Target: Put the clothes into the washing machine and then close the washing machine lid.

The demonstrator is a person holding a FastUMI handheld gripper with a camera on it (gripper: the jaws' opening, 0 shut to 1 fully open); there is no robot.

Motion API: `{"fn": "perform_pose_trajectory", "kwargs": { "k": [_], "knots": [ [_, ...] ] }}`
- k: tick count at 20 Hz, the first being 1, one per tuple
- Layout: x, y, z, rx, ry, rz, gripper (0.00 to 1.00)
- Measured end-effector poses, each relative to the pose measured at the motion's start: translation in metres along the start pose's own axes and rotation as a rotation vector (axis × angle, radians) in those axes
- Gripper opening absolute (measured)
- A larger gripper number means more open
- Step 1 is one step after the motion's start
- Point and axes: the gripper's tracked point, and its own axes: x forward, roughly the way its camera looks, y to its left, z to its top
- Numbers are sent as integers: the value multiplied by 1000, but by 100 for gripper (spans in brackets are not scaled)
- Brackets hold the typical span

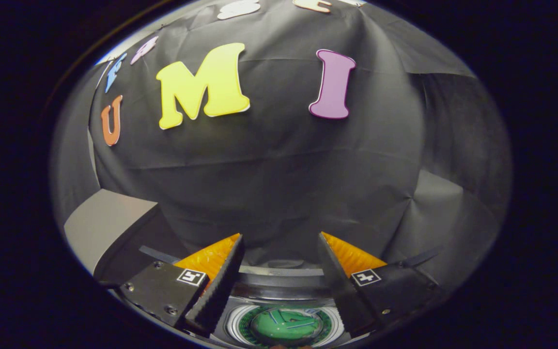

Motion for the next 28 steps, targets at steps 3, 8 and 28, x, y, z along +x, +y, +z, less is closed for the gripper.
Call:
{"fn": "perform_pose_trajectory", "kwargs": {
  "k": [3,8,28],
  "knots": [
    [-11,1,-10,2,15,-18,94],
    [-32,3,-30,7,48,-44,94],
    [-187,65,-91,126,89,-74,94]
  ]
}}
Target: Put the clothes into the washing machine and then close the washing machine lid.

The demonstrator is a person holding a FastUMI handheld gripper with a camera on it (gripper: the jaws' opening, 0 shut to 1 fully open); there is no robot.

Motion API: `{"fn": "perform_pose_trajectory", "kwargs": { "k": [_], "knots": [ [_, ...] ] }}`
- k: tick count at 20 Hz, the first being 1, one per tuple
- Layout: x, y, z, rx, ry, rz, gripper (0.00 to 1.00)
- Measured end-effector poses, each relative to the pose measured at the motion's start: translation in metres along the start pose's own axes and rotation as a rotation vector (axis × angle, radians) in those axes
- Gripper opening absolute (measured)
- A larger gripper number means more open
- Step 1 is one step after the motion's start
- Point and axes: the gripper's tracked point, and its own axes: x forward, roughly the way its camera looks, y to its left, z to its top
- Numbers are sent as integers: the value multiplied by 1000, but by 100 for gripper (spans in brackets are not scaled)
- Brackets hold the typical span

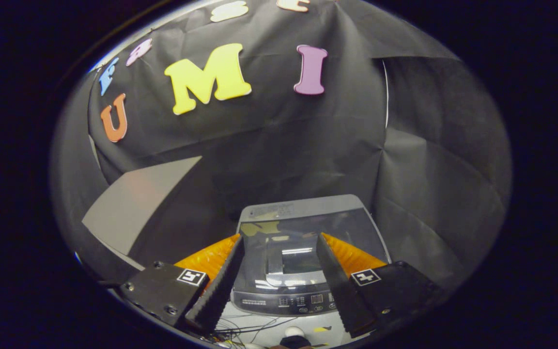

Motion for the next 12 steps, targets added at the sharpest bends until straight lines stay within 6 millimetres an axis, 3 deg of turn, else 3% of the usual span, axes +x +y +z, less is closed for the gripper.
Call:
{"fn": "perform_pose_trajectory", "kwargs": {
  "k": [5,12],
  "knots": [
    [-62,22,18,18,-105,3,94],
    [-136,31,44,25,-246,18,94]
  ]
}}
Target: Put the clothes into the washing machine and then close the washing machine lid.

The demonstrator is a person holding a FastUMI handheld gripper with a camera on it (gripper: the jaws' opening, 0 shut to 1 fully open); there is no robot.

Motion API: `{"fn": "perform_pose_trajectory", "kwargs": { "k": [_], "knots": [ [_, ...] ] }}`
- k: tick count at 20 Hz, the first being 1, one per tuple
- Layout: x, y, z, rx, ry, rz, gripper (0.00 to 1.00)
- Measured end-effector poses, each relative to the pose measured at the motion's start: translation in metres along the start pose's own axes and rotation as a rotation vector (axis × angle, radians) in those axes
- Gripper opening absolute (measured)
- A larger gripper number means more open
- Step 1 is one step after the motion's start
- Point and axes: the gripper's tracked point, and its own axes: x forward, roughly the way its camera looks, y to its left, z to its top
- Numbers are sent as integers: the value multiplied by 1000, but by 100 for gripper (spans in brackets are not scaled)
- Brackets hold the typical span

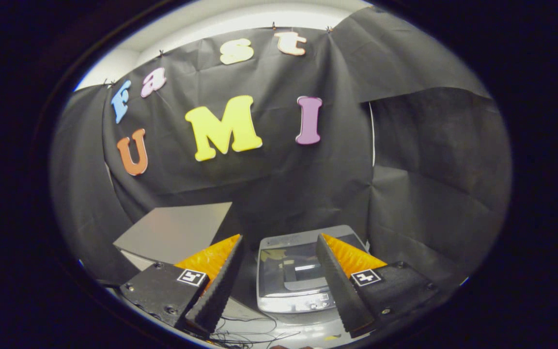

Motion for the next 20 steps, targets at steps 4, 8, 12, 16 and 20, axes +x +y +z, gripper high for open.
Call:
{"fn": "perform_pose_trajectory", "kwargs": {
  "k": [4,8,12,16,20],
  "knots": [
    [-38,0,27,-61,-74,25,94],
    [-89,-14,55,-95,-181,59,95],
    [-140,-45,73,-126,-250,72,96],
    [-186,-76,79,-183,-304,77,98],
    [-211,-106,68,-226,-300,90,98]
  ]
}}
